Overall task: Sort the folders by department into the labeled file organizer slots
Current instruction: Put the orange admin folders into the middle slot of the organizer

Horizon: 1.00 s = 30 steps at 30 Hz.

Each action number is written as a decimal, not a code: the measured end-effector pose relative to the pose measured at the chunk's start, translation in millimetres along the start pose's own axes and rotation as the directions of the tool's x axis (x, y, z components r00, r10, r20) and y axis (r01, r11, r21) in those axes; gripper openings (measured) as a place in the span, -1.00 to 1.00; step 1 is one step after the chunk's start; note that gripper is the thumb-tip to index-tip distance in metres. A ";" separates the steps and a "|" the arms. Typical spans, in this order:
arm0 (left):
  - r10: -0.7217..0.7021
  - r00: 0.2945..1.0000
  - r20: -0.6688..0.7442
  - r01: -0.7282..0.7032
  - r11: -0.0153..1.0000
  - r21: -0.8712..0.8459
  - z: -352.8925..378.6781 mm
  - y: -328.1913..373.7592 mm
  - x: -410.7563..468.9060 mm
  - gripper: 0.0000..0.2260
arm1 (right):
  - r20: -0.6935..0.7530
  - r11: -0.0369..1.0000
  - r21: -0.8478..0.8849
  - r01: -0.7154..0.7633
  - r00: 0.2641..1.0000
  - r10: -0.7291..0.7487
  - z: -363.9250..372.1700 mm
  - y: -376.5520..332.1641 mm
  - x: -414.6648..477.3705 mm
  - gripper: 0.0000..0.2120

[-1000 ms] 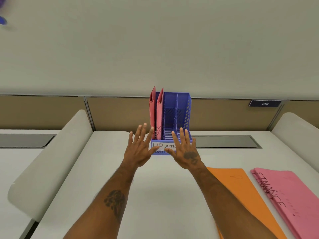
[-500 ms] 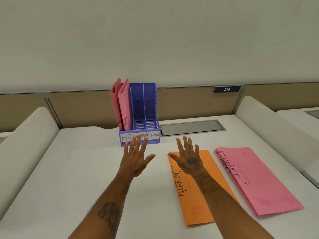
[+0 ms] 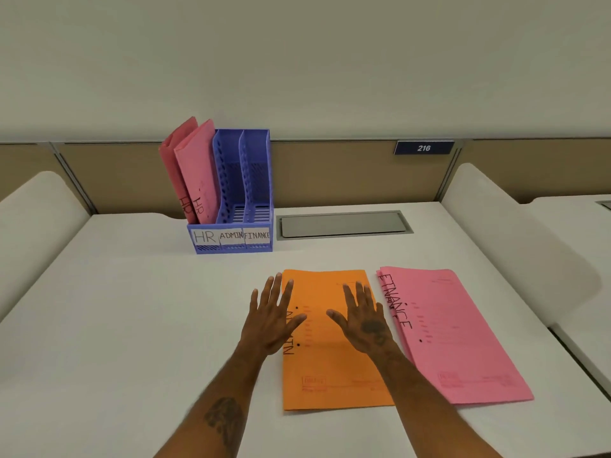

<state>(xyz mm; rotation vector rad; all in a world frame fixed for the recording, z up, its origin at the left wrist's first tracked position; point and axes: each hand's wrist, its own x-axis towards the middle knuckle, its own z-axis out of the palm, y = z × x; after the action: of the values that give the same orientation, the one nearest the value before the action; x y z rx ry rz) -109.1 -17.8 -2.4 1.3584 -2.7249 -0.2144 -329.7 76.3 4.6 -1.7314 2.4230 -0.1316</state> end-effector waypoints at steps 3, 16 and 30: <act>-0.017 1.000 0.019 0.016 1.000 0.016 10.6 10.7 -2.0 -0.22 | 0.042 1.000 -0.011 -0.004 0.999 0.005 9.9 13.1 -2.8 -0.13; -0.287 0.938 0.194 0.331 0.907 -0.262 50.8 36.2 -22.3 -0.15 | 0.175 0.943 0.102 -0.315 0.939 0.295 50.2 35.0 -19.3 -0.22; -0.443 0.859 0.256 0.489 0.563 -0.666 38.3 54.0 -12.6 -0.33 | 0.094 0.781 0.383 -0.494 0.862 0.499 42.3 24.3 -8.3 -0.26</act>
<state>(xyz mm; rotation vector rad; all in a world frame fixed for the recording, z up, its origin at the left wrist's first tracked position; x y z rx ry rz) -149.5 27.6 -31.4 1.7336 -1.8367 -1.2272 -342.0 93.0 -40.4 -0.8865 2.5411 -0.5227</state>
